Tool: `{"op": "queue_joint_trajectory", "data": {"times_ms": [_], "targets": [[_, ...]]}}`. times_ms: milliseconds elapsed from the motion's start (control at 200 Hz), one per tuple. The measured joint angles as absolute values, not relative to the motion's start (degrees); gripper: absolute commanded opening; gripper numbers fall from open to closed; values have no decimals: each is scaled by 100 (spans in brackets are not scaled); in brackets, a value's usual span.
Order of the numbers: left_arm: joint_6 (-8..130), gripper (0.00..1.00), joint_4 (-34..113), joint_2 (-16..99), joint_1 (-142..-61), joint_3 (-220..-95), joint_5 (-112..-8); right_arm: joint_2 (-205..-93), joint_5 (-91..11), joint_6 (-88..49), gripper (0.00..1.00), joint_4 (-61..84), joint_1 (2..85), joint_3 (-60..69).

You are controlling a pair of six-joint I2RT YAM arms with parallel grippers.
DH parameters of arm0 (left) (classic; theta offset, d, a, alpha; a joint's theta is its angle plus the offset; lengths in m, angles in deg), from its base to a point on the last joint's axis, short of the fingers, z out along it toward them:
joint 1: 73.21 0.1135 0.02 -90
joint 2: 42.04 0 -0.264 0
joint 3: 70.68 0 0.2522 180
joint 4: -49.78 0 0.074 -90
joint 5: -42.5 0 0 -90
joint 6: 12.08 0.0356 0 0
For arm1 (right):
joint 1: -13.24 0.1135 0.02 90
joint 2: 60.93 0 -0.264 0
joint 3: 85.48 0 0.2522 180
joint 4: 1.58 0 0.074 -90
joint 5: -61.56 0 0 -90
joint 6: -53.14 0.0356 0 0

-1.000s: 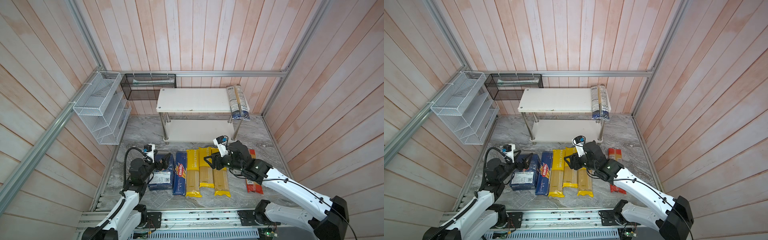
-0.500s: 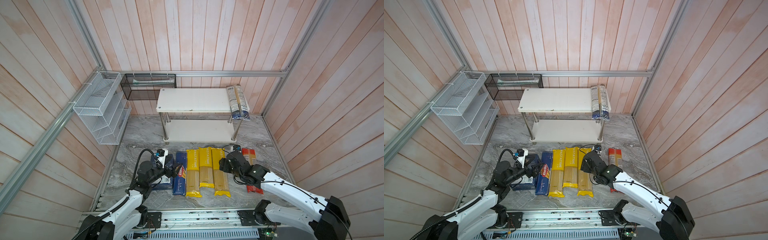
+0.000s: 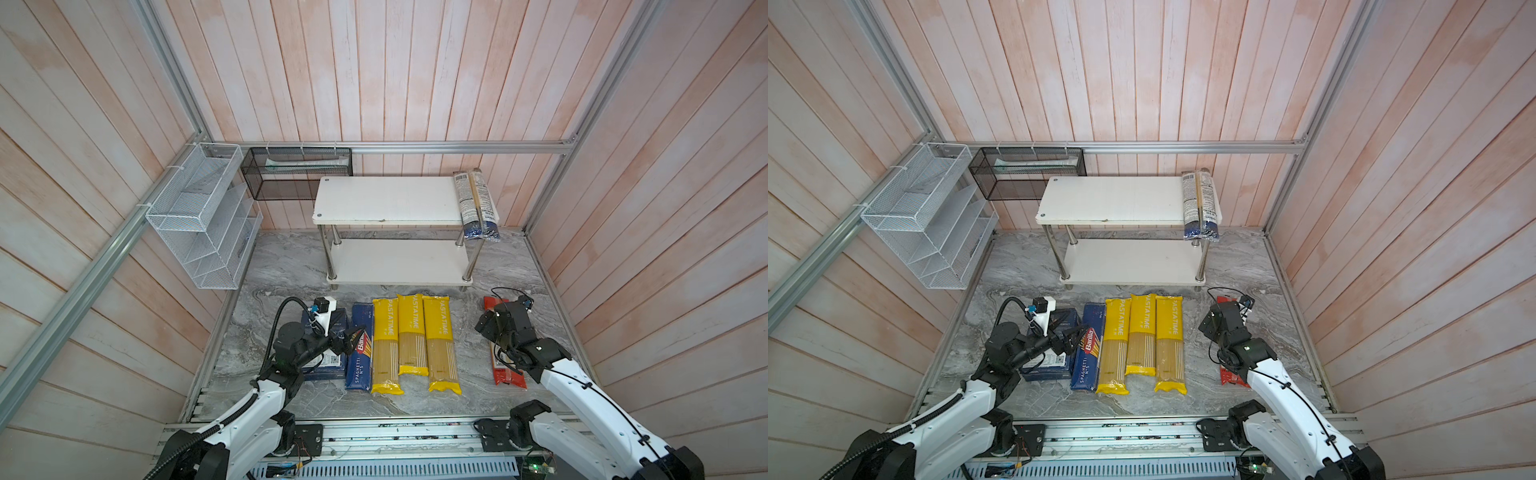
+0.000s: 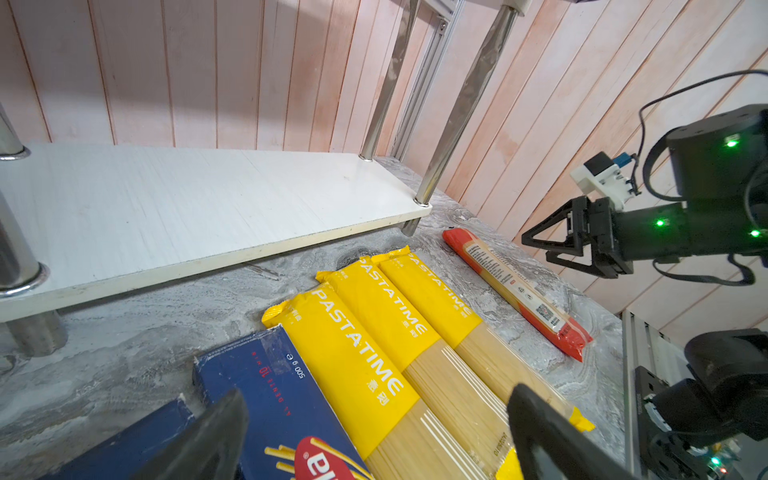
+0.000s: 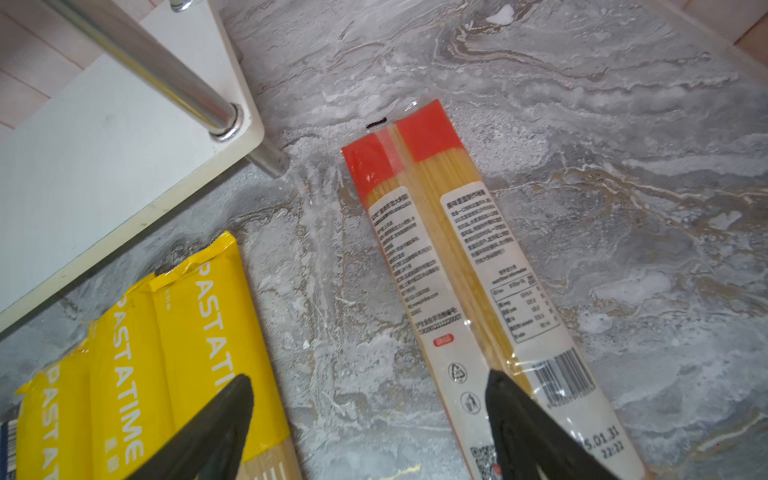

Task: Arrange pasta packages on shelves
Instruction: Move the pasta bag to the middle-right of the table.

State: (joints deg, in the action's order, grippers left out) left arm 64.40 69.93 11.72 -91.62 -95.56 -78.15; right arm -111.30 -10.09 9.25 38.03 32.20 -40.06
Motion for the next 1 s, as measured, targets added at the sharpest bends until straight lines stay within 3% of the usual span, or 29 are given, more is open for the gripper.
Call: {"op": "queue_joint_trajectory", "data": {"times_ms": [705,1000], "targets": [[6484,100,7020,1233,-9199,-9540,-7813,-13353,-1912,-622,89,2699,1432,-3462],[6488,100,7028,1239,-9204,-9540,-7813,-13698,-2594,-957,89,2622,1341,-3293]]}}
